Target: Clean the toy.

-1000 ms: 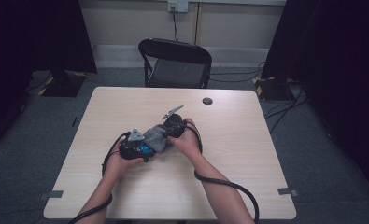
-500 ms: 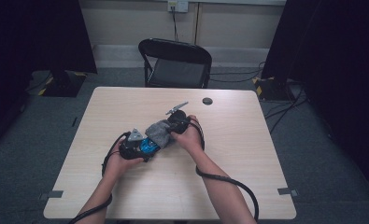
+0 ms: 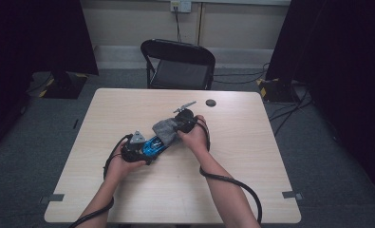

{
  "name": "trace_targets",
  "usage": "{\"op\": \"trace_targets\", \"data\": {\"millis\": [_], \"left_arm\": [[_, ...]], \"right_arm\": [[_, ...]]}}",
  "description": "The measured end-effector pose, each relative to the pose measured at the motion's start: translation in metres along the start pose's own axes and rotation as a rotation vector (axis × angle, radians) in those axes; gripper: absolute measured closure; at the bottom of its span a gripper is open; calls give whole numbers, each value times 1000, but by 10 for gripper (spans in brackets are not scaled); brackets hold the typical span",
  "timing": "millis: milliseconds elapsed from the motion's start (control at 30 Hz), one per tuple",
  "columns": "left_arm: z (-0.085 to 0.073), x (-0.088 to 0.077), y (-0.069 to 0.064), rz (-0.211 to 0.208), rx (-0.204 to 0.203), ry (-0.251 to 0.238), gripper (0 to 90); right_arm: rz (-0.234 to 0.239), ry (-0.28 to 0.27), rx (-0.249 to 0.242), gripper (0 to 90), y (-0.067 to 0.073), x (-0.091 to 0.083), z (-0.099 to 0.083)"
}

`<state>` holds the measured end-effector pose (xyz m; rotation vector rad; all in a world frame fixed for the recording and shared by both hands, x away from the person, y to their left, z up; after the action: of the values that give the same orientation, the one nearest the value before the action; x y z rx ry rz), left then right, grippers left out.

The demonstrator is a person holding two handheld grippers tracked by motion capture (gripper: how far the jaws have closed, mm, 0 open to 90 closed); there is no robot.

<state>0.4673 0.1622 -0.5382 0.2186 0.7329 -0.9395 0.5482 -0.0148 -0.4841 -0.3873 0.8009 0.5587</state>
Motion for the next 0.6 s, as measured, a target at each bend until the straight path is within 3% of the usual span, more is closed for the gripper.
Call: {"op": "trace_targets", "data": {"millis": [233, 600], "left_arm": [[0, 0, 0, 0, 0, 0, 241], [0, 0, 0, -1, -1, 0, 242]], "right_arm": [[-72, 21, -25, 819, -14, 0, -2], [-72, 30, 16, 819, -28, 3, -14]]}}
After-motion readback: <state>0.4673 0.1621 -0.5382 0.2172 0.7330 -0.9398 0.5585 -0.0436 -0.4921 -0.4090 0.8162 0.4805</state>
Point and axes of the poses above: each handheld gripper's, and its own axes: x roughly forward along the jaws, z roughly out of its top, y roughly to its left, the point moved 5 cm from there along x, roughly forward along the jaws, and after that the axes turned 10 degrees about -z, right-handed, at the moved point
